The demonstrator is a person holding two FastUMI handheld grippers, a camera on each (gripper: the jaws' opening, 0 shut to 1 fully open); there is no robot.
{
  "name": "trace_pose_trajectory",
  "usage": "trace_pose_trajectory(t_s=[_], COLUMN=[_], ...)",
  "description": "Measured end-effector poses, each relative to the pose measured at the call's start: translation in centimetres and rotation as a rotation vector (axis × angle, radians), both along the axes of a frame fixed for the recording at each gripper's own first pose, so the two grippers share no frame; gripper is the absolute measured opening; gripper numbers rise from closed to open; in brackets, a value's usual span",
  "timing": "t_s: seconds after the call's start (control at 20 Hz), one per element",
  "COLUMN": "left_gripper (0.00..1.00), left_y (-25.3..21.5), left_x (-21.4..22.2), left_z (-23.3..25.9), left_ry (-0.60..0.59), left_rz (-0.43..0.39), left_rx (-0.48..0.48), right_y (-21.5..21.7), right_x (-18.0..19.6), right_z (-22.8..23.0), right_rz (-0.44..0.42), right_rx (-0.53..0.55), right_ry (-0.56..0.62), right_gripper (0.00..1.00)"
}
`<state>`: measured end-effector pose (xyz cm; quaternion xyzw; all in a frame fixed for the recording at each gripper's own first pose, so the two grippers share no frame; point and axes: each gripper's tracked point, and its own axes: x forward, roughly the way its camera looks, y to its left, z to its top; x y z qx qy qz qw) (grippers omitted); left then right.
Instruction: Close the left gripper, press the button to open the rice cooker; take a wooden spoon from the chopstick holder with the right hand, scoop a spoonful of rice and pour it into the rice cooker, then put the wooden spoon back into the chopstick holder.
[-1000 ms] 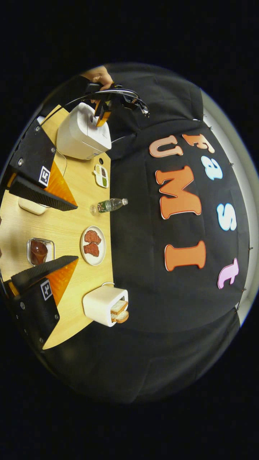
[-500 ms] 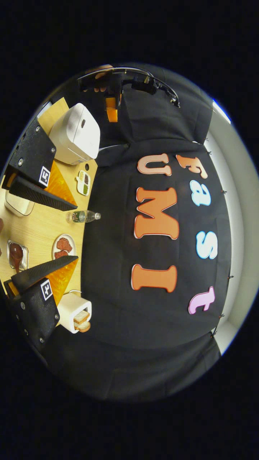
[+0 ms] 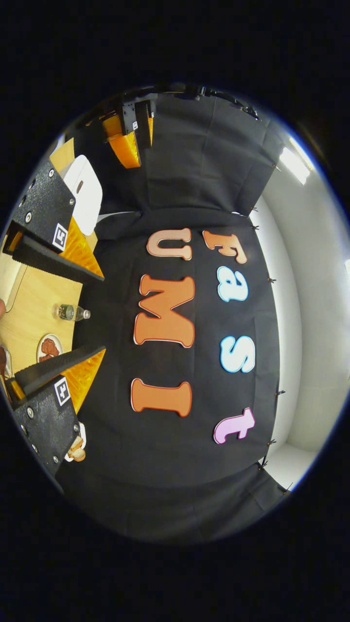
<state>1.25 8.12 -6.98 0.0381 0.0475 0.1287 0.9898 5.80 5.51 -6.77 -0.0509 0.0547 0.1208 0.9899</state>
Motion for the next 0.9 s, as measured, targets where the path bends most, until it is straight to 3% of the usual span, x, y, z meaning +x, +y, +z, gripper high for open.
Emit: trace_pose_trajectory(t_s=[0.2, 0.55, 0.75, 0.85, 0.9], left_gripper=[1.00, 1.00, 1.00, 1.00, 1.00], left_y=[-1.9, -5.0, -6.8, -7.3, -7.3], left_x=[-1.5, -3.1, -3.1, -2.8, -2.7], left_z=[0.7, -1.2, -2.6, -2.5, -2.3], left_ry=[-0.058, -0.067, -0.033, -0.031, -0.033], left_rz=[-0.012, -0.049, -0.097, -0.111, -0.113], left_rx=[0.006, -0.083, -0.078, -0.081, -0.080], right_y=[1.1, -0.9, -1.4, -1.2, -1.0], right_x=[-0.6, -2.2, -3.1, -3.4, -3.5], right_z=[0.9, 0.2, -0.4, -0.4, -0.3], right_rz=[-0.004, -0.074, -0.095, -0.089, -0.087], right_rx=[-0.009, 0.039, 0.036, 0.025, 0.021], right_ry=[-0.049, 0.022, 0.050, 0.055, 0.052], right_gripper=[0.80, 0.85, 0.86, 0.92, 0.87])
